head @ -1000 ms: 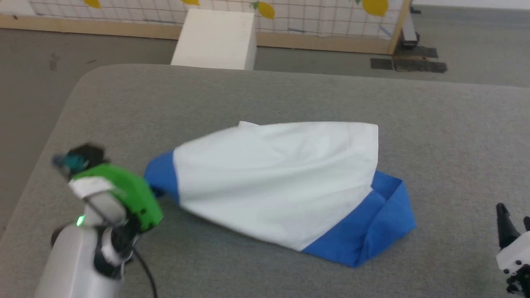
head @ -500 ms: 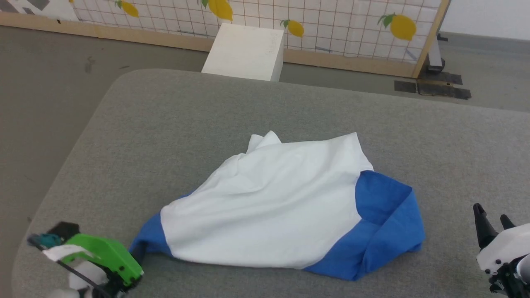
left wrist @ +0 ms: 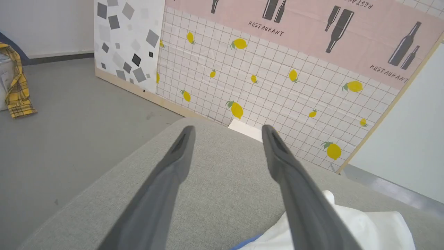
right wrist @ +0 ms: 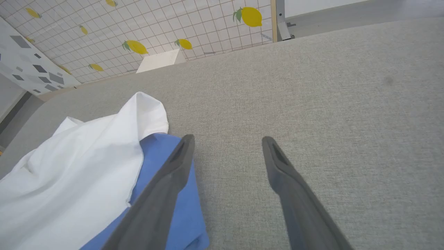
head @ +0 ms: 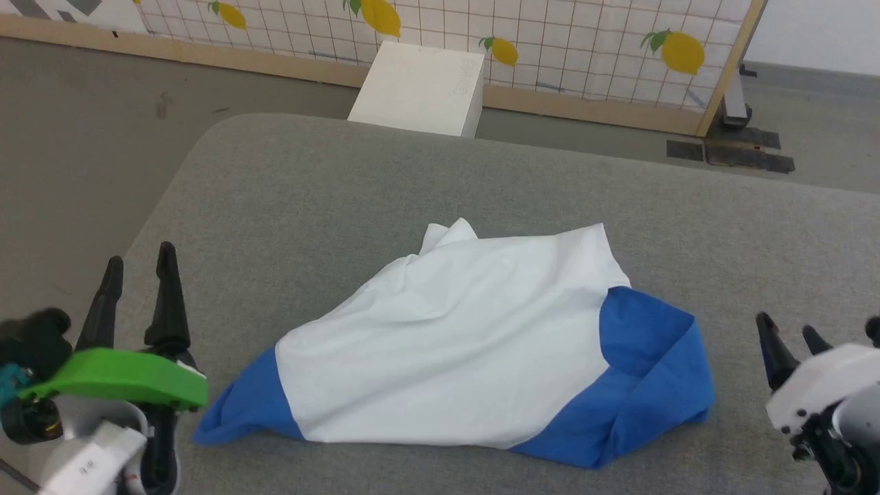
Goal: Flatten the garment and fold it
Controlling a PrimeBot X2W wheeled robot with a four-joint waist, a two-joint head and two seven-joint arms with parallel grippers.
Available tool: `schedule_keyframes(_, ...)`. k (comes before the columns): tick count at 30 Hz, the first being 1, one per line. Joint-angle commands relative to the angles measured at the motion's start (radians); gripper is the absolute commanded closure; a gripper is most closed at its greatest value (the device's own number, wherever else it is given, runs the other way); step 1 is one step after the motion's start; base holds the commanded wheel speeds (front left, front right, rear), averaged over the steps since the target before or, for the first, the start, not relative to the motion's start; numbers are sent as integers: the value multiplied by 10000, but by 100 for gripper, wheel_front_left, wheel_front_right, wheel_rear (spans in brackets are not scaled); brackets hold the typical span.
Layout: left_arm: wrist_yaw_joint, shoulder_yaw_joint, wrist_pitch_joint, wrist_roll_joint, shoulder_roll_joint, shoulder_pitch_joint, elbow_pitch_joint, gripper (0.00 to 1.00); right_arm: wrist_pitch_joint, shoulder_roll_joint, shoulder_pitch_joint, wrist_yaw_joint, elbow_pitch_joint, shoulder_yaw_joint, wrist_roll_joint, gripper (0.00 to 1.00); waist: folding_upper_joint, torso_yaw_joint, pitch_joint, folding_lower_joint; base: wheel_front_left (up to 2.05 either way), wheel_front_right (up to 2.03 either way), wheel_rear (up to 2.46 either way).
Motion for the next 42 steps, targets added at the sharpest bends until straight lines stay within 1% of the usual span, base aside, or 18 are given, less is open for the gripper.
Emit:
schedule_keyframes(1, -207, -102, -763, 316, -161, 105, 177, 0, 130, -1, -358, -13, -146, 235, -117, 0, 65, 59, 139, 0, 0, 0, 0)
schedule_keyframes(3, -423, -302, -1647, 653, -288, 171, 485, 0, 378, -1, -633, -13, -264, 629, -245, 0, 65, 98, 266, 0, 0, 0, 0)
schedule_keyframes(6, -594, -546, -2322, 1007, -526, 167, 904, 0, 897, -1, -1193, -13, -240, 1326, -323, 0, 65, 189, 482, 0, 0, 0, 0)
schedule_keyframes(11, -730, -694, -2606, 1286, -987, -49, 1219, 0, 2155, -1, -2741, -13, 361, 2664, -906, 0, 65, 487, 1092, 0, 0, 0, 0)
schedule_keyframes(13, -804, -702, -2637, 1363, -1129, -214, 1294, 0, 2557, -1, -3458, -13, 769, 3035, -1128, 0, 65, 669, 1407, 0, 0, 0, 0)
schedule_keyframes(15, -883, -701, -2652, 1409, -1293, -401, 1389, 0, 2999, -4, -4079, -13, 1260, 3273, -1719, 0, 65, 880, 1691, 0, 0, 0, 0)
schedule_keyframes(18, -1021, -564, -2661, 1514, -1533, -702, 1328, 0, 3461, -3, -4884, -13, 1983, 3255, -2326, 0, 65, 1153, 2118, 0, 0, 0, 0)
schedule_keyframes(23, -1242, -347, -2664, 1687, -1820, -907, 1326, 0, 3876, -3, -5464, -13, 2951, 2804, -3329, 0, 65, 1388, 2531, 0, 0, 0, 0)
schedule_keyframes(26, -1343, -227, -2665, 1798, -1950, -960, 1330, 0, 4036, -2, -5491, -13, 3408, 2754, -3559, 0, 65, 1427, 2688, 0, 0, 0, 0)
schedule_keyframes(33, -1547, -149, -2665, 1885, -2126, -1128, 1478, 0, 4091, -4, -5349, -13, 4101, 3487, -3313, 0, 65, 1328, 2953, 0, 0, 0, 0)
schedule_keyframes(34, -1571, -158, -2665, 1890, -2143, -1147, 1508, 0, 4084, -15, -5356, -13, 4168, 3567, -3239, 62, 65, 1301, 2962, 0, 0, 0, 0)
schedule_keyframes(35, -1590, -169, -2665, 1874, -2155, -1155, 1540, 0, 3987, -30, -5380, -13, 4175, 3635, -3155, 98, 65, 1274, 2955, 0, 0, 0, 0)
schedule_keyframes(36, -1611, -185, -2666, 1871, -2168, -1162, 1575, 0, 3885, -74, -5417, -13, 4181, 3695, -3045, 100, 65, 1249, 2939, 0, 0, 0, 0)
schedule_keyframes(39, -1653, -257, -2666, 1867, -2192, -1149, 1674, 0, 3511, -227, -5607, -13, 4028, 3624, -2710, 100, 65, 1203, 2846, 0, 0, 0, 0)
schedule_keyframes(42, -1690, -364, -2666, 1861, -2206, -1159, 1705, 0, 3269, -559, -6065, -13, 3811, 3152, -2592, 100, 65, 1206, 2818, 0, 0, 0, 0)
